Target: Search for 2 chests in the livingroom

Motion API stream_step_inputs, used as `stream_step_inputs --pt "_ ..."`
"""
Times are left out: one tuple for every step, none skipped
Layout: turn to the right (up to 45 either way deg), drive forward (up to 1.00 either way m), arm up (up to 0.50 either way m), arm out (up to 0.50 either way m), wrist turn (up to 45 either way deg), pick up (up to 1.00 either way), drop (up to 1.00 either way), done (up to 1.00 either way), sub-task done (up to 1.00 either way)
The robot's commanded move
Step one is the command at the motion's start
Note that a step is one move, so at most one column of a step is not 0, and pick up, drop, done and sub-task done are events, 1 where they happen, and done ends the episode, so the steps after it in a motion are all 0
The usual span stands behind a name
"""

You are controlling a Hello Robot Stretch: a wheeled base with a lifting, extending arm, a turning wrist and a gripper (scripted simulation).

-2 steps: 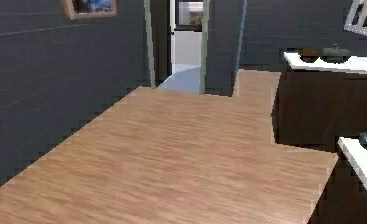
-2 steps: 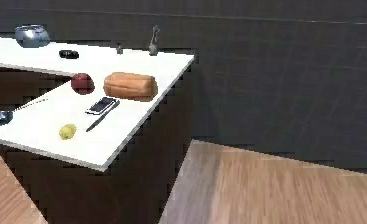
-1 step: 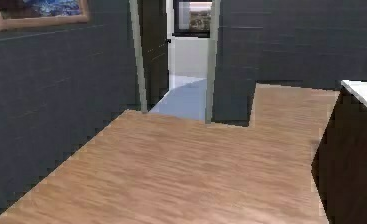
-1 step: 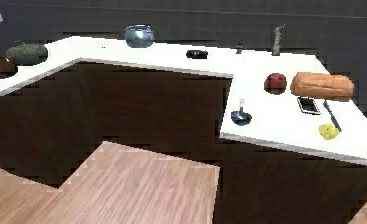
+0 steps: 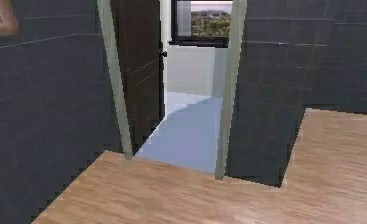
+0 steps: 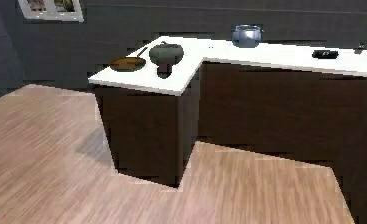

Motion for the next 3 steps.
stream_step_inputs --pt "0.0 1.00 0.00 0.00 0.0 0.00 0.00 0.00 0.00" --pt "3.0 0.00 0.00 0.00 0.0 0.00 0.00 0.00 0.00" --pt "0.0 0.80 0.00 0.00 0.0 0.00 0.00 0.00 0.00"
